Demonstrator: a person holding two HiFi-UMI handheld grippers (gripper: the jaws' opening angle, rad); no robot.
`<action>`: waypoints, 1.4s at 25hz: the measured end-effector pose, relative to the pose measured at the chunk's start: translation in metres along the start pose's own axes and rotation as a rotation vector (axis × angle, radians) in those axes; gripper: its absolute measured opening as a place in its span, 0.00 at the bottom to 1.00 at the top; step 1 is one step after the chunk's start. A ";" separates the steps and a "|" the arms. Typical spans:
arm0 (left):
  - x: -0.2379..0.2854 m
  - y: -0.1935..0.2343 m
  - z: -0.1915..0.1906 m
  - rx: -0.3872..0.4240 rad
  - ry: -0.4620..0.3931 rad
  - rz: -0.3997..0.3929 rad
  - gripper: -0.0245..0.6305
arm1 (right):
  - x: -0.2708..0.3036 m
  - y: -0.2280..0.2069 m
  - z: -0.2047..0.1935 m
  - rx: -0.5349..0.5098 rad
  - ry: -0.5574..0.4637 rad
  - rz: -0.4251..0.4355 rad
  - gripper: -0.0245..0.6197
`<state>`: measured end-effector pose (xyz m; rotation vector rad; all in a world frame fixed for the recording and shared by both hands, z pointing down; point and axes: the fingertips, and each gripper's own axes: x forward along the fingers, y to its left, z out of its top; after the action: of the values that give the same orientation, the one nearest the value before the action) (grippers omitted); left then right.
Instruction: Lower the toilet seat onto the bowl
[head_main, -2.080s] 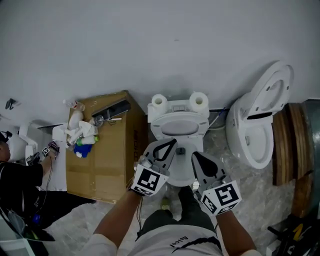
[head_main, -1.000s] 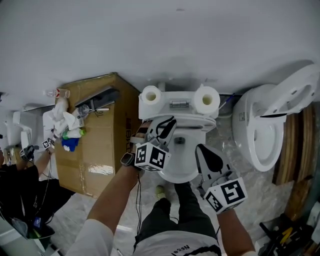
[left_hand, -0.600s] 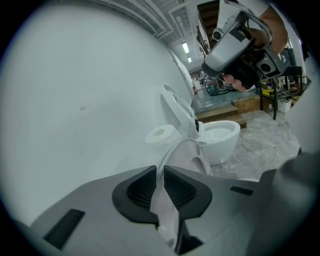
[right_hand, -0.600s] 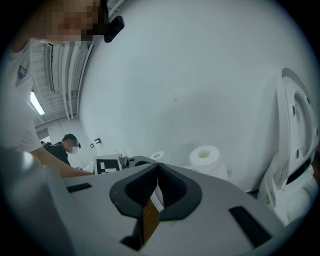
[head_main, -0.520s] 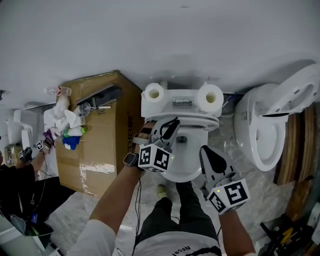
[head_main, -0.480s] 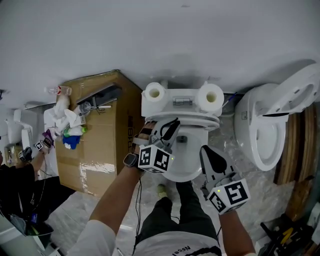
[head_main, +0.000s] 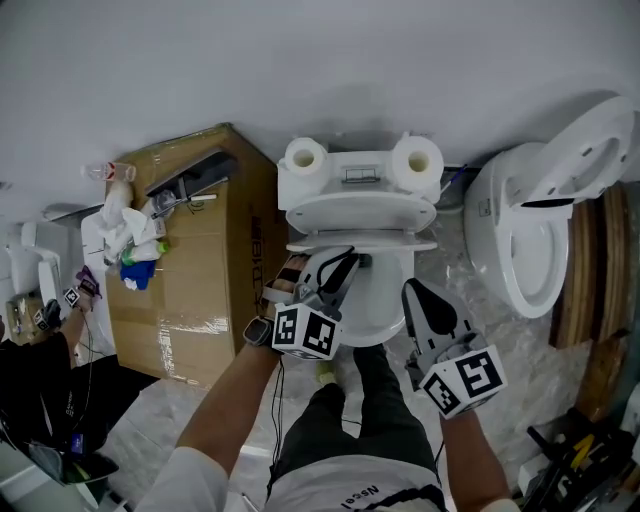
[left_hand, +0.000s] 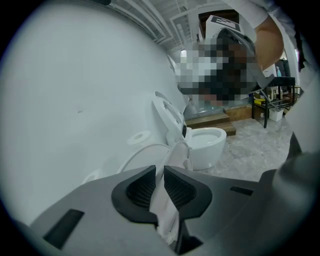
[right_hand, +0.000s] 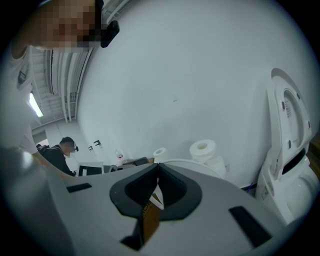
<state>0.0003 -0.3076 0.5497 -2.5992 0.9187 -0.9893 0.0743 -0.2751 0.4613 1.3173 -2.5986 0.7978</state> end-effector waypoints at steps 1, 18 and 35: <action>-0.004 -0.007 -0.001 -0.001 -0.001 -0.007 0.11 | -0.004 0.002 -0.004 0.000 0.000 -0.007 0.06; -0.063 -0.139 -0.034 -0.112 -0.037 -0.104 0.12 | -0.090 0.043 -0.097 0.034 -0.008 -0.119 0.06; -0.079 -0.270 -0.104 -0.190 -0.040 -0.218 0.12 | -0.129 0.054 -0.198 0.072 -0.004 -0.167 0.06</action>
<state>0.0151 -0.0448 0.6935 -2.9181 0.7657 -0.9376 0.0868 -0.0567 0.5663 1.5330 -2.4434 0.8682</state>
